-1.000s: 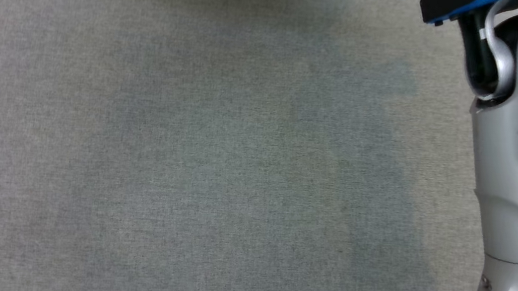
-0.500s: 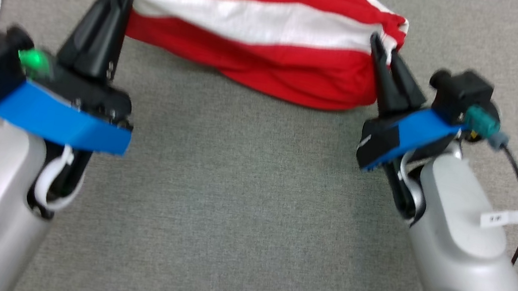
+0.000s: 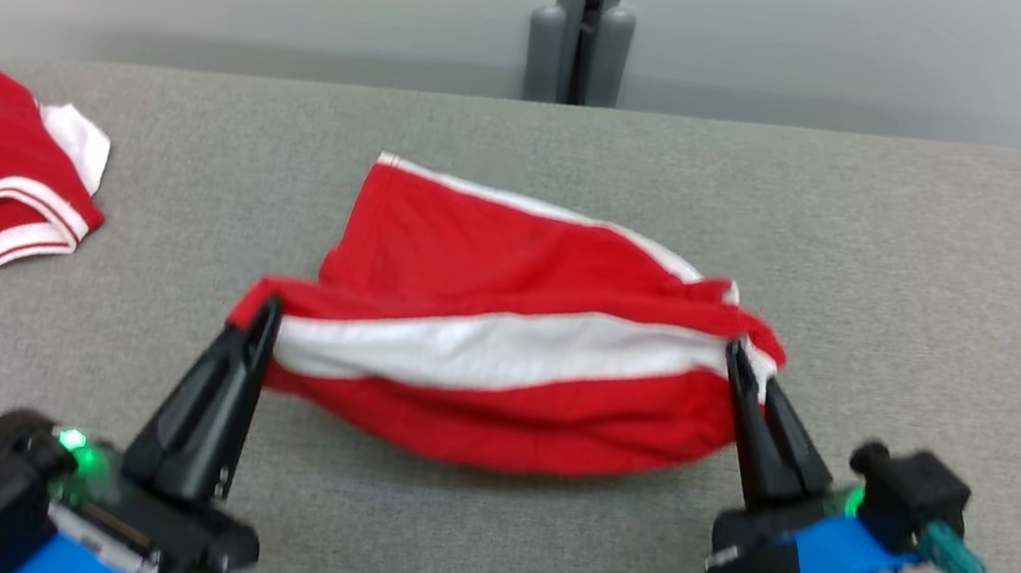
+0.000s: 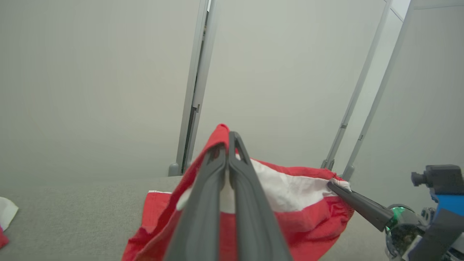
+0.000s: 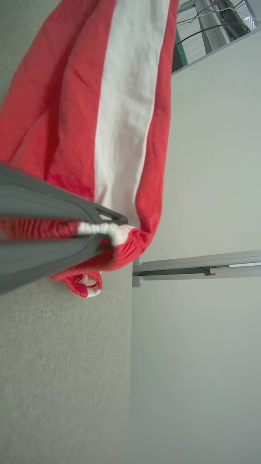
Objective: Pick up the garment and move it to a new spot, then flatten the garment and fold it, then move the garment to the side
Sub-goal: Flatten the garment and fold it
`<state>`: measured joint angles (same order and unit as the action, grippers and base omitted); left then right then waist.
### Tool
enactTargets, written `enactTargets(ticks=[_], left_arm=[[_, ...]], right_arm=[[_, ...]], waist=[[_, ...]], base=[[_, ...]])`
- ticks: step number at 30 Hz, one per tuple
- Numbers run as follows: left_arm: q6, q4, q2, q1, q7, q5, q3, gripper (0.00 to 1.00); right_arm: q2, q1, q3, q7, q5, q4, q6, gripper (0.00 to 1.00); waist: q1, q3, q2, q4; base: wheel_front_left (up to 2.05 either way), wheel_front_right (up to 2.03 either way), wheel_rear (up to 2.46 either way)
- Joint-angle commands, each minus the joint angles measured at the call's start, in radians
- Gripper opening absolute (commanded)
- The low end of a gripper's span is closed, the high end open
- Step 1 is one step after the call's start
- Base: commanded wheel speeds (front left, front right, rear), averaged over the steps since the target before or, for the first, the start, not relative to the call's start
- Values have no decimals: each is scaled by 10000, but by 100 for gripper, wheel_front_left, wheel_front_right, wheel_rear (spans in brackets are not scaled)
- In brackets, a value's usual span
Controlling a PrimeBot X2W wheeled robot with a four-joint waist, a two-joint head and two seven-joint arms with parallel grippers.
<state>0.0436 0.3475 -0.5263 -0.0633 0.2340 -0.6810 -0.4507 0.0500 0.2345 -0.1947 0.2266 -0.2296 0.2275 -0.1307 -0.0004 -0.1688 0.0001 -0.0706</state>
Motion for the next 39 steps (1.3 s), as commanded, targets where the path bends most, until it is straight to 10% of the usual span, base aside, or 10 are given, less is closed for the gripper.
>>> enactTargets(ticks=[1,10,24,39], left_arm=[[102,199,-74,160,-71,-9,27,0],[784,1144,-538,1687,-807,-530,63,0],[-994,-3701,171,-2996,-1805,-580,-433,0],[-1577,-8611,1642,-7355,-2009,81,-1308,0]], right_arm=[[11,-318,47,-111,-37,-237,-1,0],[7,-2899,211,-2068,-384,-2899,-1,0],[13,6,268,-1839,-573,-319,-1,0],[13,2425,345,-754,-598,1956,1,0]], waist=[[4,180,-1,-185],[4,-106,-1,-438],[4,-1931,-1,-519],[4,-3264,-1,-669]], base=[[0,0,0],[0,0,0],[0,0,0],[0,0,0]])
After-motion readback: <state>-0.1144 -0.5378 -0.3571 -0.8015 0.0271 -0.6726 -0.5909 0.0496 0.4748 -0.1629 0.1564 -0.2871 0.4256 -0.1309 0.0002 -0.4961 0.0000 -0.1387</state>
